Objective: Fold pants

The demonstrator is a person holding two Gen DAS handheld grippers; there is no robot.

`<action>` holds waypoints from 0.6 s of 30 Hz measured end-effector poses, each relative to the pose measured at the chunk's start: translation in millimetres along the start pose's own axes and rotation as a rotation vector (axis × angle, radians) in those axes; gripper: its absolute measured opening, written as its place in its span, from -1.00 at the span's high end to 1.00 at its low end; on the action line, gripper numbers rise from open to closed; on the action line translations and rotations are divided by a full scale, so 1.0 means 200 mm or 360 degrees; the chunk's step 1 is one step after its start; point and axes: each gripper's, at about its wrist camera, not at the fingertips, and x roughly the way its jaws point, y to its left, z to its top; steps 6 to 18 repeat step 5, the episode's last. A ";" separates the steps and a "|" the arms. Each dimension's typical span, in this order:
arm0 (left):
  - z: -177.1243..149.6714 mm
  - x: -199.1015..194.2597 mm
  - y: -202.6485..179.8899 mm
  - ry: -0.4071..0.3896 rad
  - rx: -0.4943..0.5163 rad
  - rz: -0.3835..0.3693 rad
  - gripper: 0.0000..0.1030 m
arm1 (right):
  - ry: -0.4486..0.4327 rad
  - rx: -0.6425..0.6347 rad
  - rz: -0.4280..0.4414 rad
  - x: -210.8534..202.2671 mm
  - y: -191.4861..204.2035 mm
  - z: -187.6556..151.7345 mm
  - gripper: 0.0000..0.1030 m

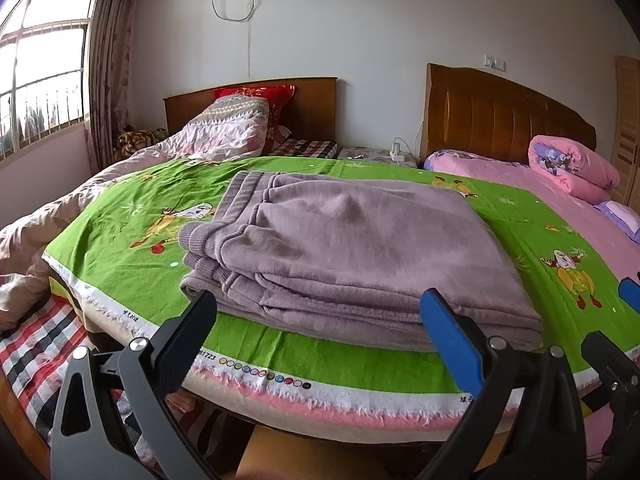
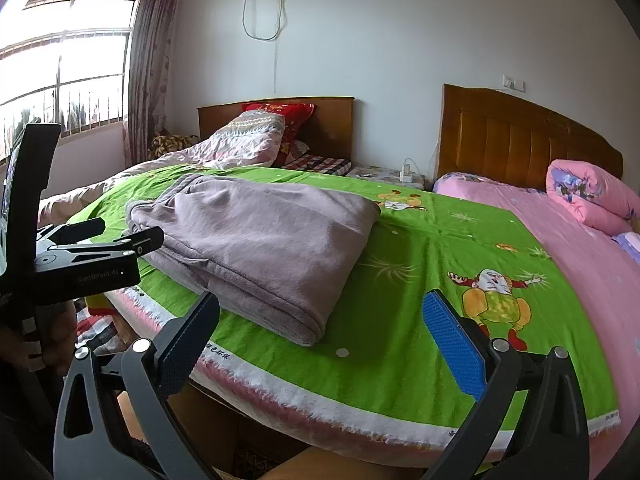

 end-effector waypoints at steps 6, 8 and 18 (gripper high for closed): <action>0.02 0.00 0.05 0.0002 -0.0019 0.0060 -0.97 | -0.0058 0.0038 -0.0081 -0.05 -0.04 0.01 -0.92; 0.02 0.00 0.05 0.0002 -0.0019 0.0060 -0.97 | -0.0058 0.0038 -0.0081 -0.05 -0.04 0.01 -0.92; 0.02 0.00 0.05 0.0002 -0.0019 0.0060 -0.97 | -0.0058 0.0038 -0.0081 -0.05 -0.04 0.01 -0.92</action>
